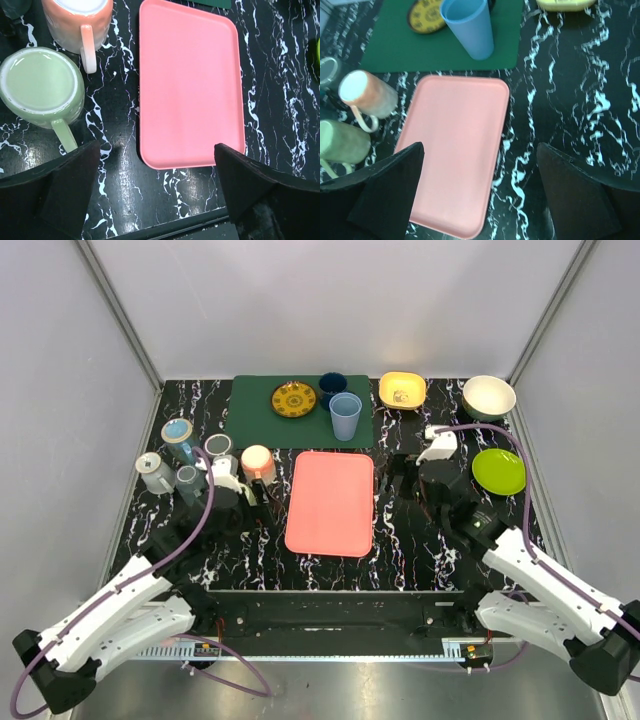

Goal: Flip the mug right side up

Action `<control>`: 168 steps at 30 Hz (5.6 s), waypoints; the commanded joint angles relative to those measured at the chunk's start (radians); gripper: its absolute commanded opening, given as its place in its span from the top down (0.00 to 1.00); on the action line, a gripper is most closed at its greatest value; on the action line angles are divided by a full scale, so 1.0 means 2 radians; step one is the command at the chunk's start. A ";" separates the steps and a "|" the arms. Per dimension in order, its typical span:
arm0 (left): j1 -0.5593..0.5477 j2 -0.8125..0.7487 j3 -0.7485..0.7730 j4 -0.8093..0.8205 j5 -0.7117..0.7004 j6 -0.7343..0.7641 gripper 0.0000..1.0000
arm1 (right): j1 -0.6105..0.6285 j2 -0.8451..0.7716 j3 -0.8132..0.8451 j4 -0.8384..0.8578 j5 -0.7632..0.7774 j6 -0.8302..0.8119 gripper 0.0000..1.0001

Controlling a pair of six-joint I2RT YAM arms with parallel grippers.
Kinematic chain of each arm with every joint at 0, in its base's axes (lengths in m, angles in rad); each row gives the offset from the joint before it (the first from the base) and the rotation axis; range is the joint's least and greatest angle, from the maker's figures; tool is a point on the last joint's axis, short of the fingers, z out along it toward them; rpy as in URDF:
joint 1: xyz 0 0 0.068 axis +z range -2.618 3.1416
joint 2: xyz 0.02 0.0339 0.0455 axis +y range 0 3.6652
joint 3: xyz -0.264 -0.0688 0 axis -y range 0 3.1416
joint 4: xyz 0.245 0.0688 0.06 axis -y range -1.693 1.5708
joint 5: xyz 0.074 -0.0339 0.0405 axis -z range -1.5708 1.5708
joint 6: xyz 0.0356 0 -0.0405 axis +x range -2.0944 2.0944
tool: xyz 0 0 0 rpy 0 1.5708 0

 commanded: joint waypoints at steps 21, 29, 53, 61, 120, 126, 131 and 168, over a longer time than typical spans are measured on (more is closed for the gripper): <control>0.076 0.052 -0.021 -0.029 -0.059 -0.125 0.03 | -0.003 -0.044 -0.087 0.050 -0.118 0.071 0.00; 0.118 0.155 -0.004 -0.007 -0.038 -0.063 0.19 | -0.002 -0.053 -0.093 0.047 -0.119 0.056 0.00; 0.170 0.241 0.000 0.032 -0.009 0.002 0.53 | -0.003 -0.025 -0.100 0.064 -0.128 0.049 0.00; 0.173 0.238 -0.004 0.037 -0.009 0.005 0.79 | -0.002 -0.021 -0.106 0.067 -0.128 0.055 0.00; 0.080 0.005 -0.099 0.607 0.409 -0.239 1.00 | -0.002 0.180 -0.005 0.531 -0.542 0.339 0.52; 0.068 0.006 -0.099 0.581 0.403 -0.212 1.00 | -0.002 0.195 0.005 0.534 -0.542 0.349 0.86; 0.056 0.001 -0.098 0.558 0.395 -0.183 1.00 | -0.003 0.202 -0.005 0.564 -0.526 0.367 1.00; 0.055 -0.104 0.004 0.011 -0.003 -0.041 0.09 | -0.023 0.430 0.281 -0.181 -0.055 -0.074 1.00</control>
